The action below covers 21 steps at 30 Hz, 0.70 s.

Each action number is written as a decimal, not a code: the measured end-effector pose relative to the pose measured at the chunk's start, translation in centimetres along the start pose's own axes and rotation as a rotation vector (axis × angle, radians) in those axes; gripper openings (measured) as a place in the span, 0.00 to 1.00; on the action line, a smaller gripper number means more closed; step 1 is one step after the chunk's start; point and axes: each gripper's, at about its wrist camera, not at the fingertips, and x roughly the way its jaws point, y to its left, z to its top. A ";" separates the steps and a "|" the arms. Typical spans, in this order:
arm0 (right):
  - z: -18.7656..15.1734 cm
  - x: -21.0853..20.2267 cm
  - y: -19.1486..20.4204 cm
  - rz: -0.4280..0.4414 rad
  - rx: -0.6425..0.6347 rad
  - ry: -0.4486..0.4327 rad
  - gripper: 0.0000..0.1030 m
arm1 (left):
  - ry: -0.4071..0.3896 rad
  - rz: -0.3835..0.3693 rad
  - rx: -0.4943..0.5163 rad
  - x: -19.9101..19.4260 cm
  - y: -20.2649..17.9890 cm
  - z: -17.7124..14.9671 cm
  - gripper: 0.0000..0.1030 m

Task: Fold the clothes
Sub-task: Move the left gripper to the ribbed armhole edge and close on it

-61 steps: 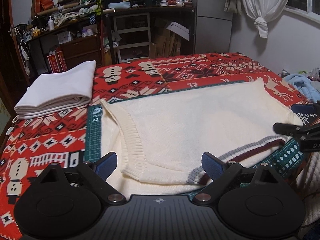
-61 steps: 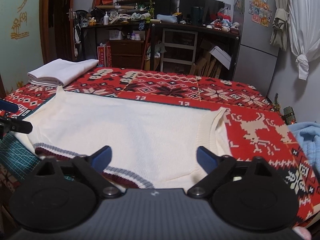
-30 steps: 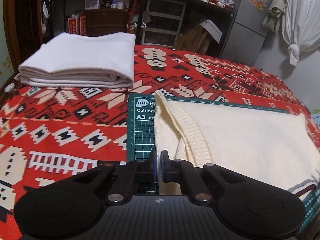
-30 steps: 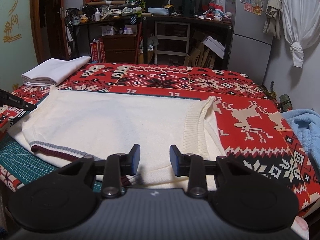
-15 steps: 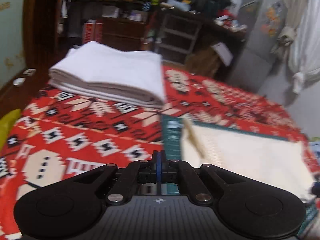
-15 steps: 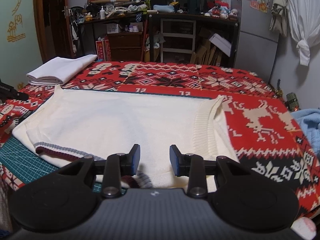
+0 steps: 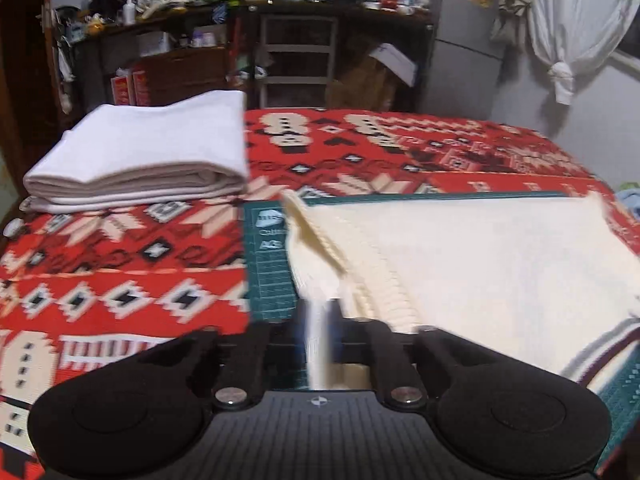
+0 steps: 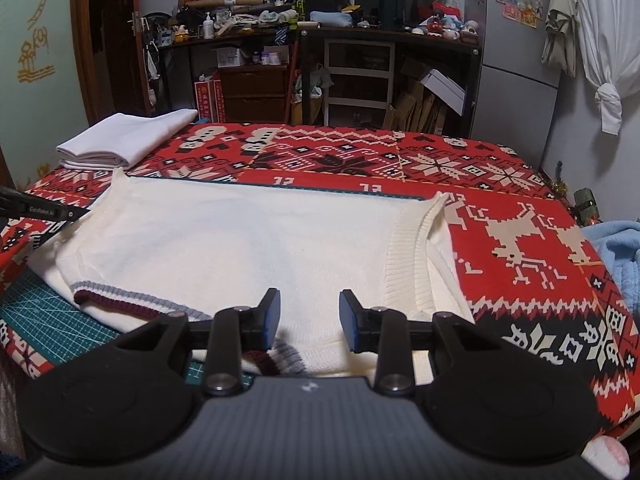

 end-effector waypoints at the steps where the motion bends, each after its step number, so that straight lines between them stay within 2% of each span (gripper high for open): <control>1: 0.0 0.0 0.1 0.002 -0.003 0.000 0.35 | -0.007 0.009 0.002 -0.2 0.1 0.1 0.06; 8: 0.3 -0.3 0.1 0.000 -0.009 -0.015 0.35 | -0.063 0.092 0.018 -1.6 0.7 0.5 0.03; 11: 0.3 -0.3 0.0 0.001 0.004 -0.019 0.35 | -0.066 0.138 -0.021 -2.2 2.3 1.1 0.03; 14: 0.2 -0.2 0.0 0.010 0.006 -0.019 0.35 | -0.044 0.128 -0.103 -2.8 4.3 1.6 0.03; 16: 0.1 -0.1 0.1 0.015 0.007 -0.019 0.35 | -0.052 0.097 -0.114 -3.6 4.4 2.0 0.03; 21: 0.2 -0.1 0.0 0.021 0.017 -0.027 0.35 | -0.063 -0.051 -0.129 -5.6 2.3 4.7 0.03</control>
